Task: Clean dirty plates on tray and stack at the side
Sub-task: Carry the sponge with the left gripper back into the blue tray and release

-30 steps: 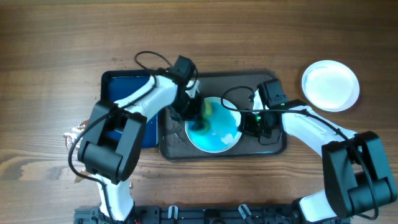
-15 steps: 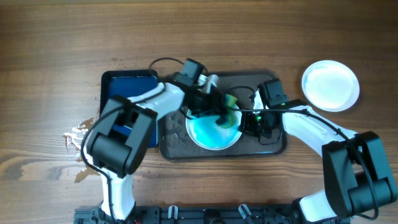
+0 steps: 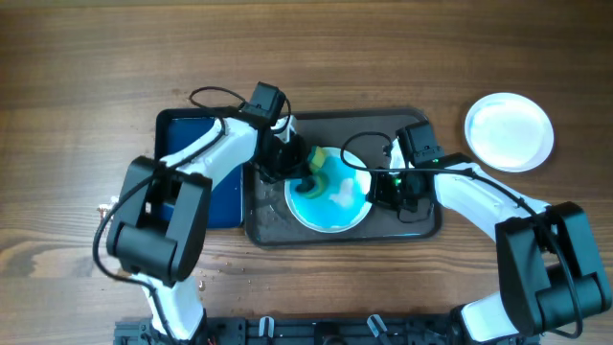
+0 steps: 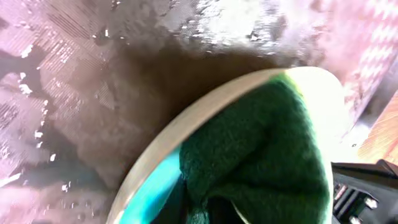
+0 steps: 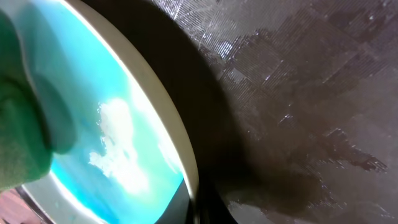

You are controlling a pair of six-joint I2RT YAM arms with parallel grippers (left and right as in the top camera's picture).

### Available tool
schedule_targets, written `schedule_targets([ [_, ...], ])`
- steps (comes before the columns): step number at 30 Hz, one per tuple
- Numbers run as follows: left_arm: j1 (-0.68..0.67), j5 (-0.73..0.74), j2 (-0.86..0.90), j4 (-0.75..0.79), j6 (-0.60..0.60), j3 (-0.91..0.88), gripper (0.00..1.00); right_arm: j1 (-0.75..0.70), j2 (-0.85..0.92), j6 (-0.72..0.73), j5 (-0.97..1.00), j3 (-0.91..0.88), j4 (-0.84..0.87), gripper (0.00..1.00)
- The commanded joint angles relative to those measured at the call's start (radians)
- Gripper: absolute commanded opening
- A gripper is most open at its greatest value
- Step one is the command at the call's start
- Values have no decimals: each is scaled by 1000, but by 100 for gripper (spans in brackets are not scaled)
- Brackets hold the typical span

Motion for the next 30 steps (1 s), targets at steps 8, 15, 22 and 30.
schedule_targets([
  [8,163,-303,-167,-202,-11,-8,4,-3,32,-60,55,98,-37,4],
  [15,340,-361,-167,-233,45,-8,4,-3,32,-62,56,97,-39,4],
  [22,278,-302,-169,-227,118,-8,4,-3,32,-59,55,97,-43,4],
  [30,164,-225,-171,-254,115,139,4,-3,32,-59,55,97,-50,4],
])
